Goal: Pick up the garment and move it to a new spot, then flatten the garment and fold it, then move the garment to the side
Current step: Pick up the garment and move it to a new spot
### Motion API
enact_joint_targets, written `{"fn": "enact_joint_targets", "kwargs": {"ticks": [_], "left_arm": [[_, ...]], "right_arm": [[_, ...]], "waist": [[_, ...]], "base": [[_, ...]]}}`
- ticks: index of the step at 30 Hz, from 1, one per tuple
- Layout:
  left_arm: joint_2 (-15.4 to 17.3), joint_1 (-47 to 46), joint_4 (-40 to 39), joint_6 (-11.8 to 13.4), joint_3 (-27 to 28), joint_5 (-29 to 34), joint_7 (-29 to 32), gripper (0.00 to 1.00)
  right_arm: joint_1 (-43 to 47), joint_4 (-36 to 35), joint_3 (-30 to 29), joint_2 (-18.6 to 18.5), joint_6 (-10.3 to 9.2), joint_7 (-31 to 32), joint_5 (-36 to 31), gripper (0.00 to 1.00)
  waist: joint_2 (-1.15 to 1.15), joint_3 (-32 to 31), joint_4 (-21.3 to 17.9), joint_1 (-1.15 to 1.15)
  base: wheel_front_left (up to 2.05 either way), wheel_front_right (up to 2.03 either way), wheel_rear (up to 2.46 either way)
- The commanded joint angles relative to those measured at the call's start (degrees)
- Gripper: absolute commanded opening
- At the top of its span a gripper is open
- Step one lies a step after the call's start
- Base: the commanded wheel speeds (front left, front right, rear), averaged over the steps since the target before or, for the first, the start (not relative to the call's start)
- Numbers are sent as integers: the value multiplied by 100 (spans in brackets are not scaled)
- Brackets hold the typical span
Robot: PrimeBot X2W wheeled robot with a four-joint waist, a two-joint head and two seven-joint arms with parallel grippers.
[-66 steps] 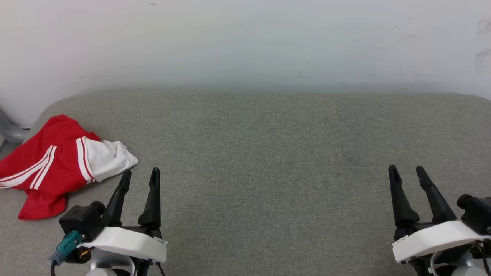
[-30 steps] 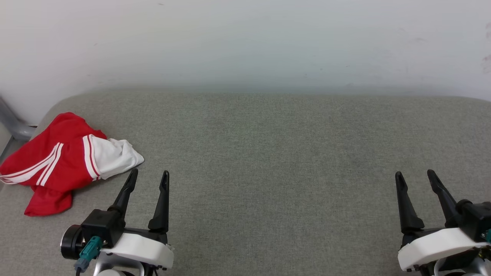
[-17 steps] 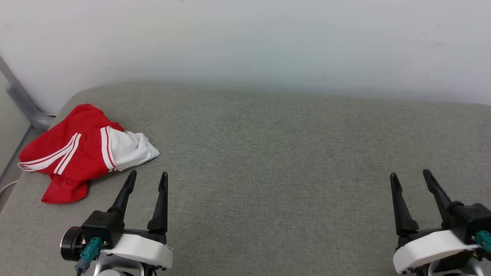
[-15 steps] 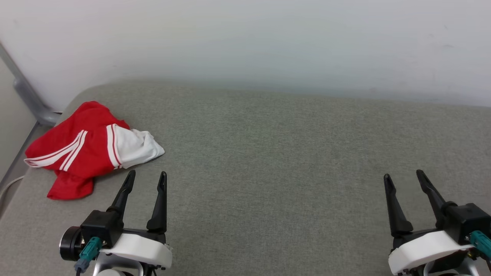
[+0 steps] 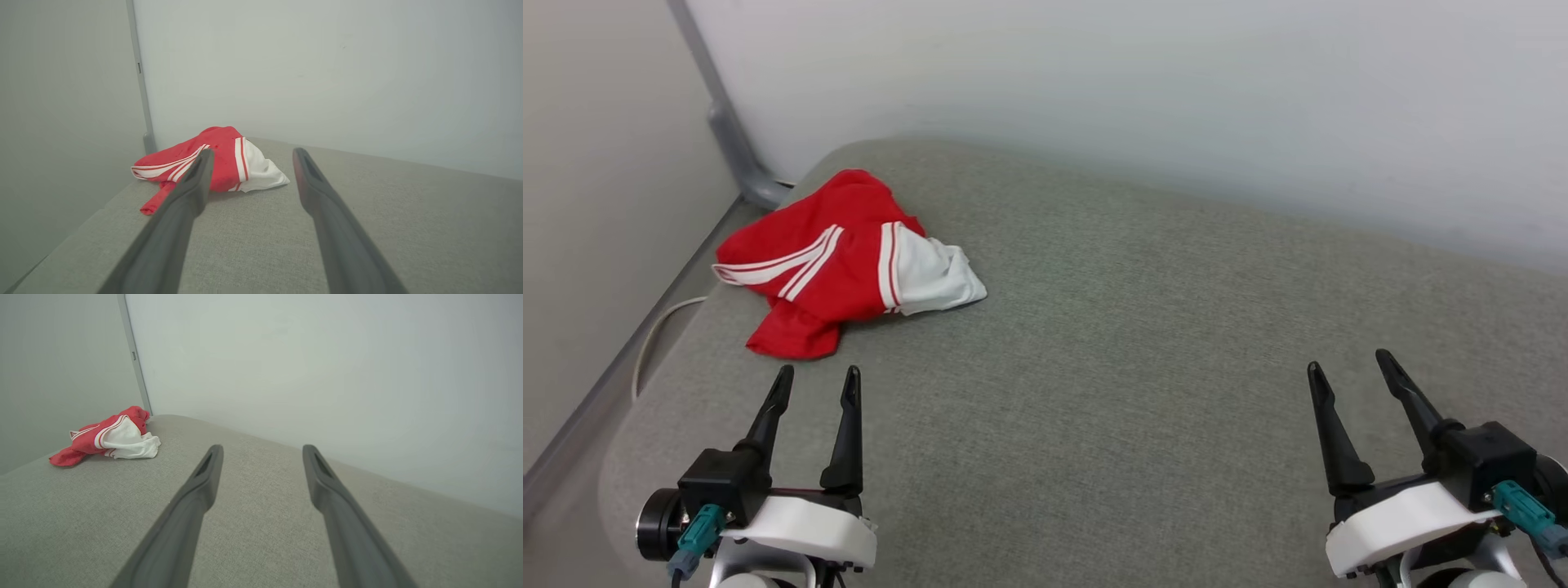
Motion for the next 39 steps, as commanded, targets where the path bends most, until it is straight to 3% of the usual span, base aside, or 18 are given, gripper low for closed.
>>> {"fn": "enact_joint_targets", "kwargs": {"ticks": [1,11,21,33,39], "left_arm": [[-6,-62,0,-14,35,-26,-15,100],[-8,-101,33,-15,48,-60,-15,100],[-13,-111,44,-15,71,-134,-15,100],[-2,-482,170,-15,248,-418,-15,100],[517,-1747,1217,-15,258,-1430,245,100]], "right_arm": [[-129,24,6,9,-6,-12,-20,100],[-220,28,201,9,-6,-75,-1,100],[-283,39,271,9,-6,-91,-50,100],[-408,-48,225,8,-6,28,-91,100],[-848,-249,319,6,-6,372,-396,100]], "waist": [[0,21,294,0],[0,75,910,0],[0,129,1152,0],[0,497,1091,0],[0,1421,689,0]], "base": [[0,0,0],[0,0,0],[0,0,0],[0,0,0],[0,0,0]]}}
